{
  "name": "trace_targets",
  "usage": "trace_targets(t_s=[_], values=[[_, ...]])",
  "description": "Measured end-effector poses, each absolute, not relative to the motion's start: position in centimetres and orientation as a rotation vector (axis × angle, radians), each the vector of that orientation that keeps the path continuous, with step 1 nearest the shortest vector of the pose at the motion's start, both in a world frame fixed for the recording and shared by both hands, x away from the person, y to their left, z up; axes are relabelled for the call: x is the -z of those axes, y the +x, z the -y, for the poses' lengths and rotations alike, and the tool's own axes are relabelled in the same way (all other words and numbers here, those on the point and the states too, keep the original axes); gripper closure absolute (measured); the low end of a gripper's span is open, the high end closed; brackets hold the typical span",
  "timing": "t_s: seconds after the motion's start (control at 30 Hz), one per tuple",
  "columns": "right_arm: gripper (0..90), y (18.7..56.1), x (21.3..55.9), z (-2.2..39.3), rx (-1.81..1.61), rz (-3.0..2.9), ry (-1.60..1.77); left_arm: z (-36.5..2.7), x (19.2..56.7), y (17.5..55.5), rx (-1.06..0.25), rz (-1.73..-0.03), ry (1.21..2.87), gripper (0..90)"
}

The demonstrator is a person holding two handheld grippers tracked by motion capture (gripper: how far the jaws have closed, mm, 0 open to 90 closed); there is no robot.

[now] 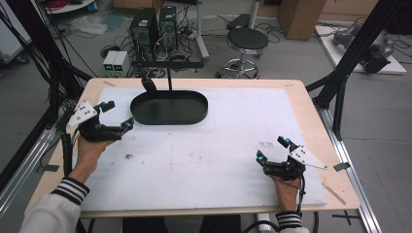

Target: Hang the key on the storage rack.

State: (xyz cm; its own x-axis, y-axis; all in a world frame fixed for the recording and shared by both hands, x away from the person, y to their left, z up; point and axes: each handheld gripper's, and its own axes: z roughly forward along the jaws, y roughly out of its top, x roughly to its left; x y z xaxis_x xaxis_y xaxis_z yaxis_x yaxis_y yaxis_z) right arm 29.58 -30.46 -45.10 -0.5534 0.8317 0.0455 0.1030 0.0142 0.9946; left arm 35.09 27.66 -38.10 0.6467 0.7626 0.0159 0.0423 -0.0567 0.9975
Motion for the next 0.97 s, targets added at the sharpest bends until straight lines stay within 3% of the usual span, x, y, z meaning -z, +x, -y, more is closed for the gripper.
trace_targets(t_s=[0.4,0.67,0.97], values=[[0.4,29.5,45.1,30.4,-1.587,-1.711,0.961,-29.3,42.9,28.2,-0.655,-0.677,1.436,1.7],[0.4,29.5,45.1,30.4,-1.585,-1.710,0.959,-30.3,45.2,27.6,-0.660,-0.690,1.444,1.7],[0.4,29.4,45.1,30.4,-1.580,-1.704,0.953,-30.2,45.4,27.5,-0.692,-0.716,1.425,1.7]])
